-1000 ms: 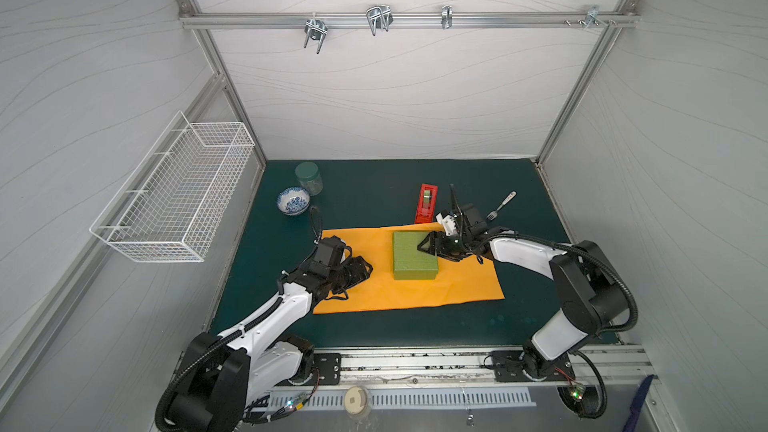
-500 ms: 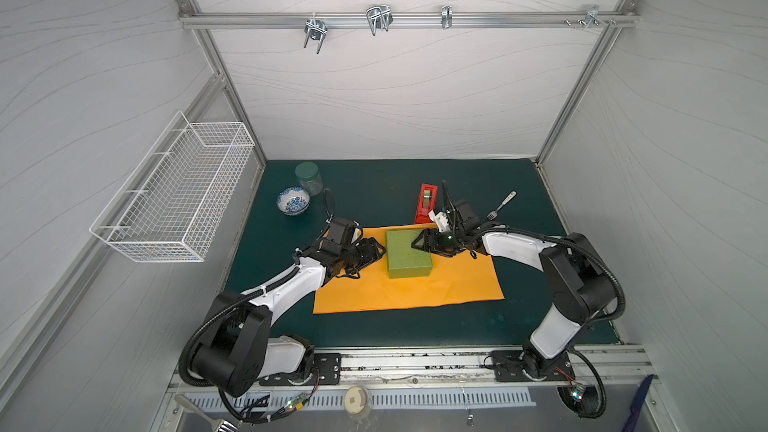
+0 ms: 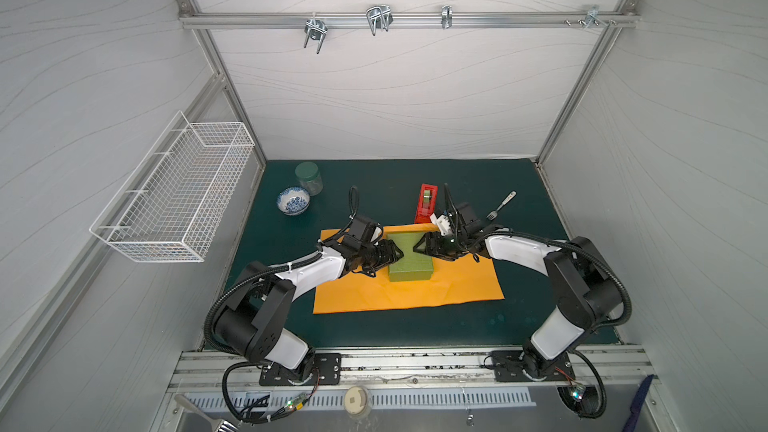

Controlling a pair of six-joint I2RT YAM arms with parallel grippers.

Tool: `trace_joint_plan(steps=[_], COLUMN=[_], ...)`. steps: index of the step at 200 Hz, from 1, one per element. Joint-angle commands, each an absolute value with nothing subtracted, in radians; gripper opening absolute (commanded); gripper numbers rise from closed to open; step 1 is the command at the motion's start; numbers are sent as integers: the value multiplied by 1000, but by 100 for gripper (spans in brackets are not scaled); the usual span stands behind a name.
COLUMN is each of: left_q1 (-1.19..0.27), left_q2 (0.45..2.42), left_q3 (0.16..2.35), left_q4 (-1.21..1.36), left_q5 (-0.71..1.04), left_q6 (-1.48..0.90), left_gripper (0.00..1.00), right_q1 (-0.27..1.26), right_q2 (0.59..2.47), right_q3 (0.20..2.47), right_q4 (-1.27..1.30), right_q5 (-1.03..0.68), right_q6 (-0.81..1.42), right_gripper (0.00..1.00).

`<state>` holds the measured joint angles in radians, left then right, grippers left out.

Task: Wrap the gift box in paper

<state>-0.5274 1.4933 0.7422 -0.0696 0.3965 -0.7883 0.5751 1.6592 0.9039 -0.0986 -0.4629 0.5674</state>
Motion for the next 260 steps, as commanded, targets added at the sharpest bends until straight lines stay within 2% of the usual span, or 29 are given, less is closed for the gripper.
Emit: trace_joint_plan(steps=[1,180,218,260], left_q1=[-537,-537,-537,-534], left_q2=[1506,1483,1480,1409], left_q3=[772,794,793,795], left_q4=[-45,-112,-112,-158], left_q5=[368,308,305,245], left_q6=[-791,-746,-754,-750], left_gripper=[64,66,68,77], right_q1=[584,619,599,486], right_q2=[1634,1635,1624,1500], right_q3=[891,885,914,916], right_q4=[-132,-104,-162,-291], right_q5=[-463,-462,-442,-433], right_q6=[558,618,575,481], right_gripper=[75,75,82,90])
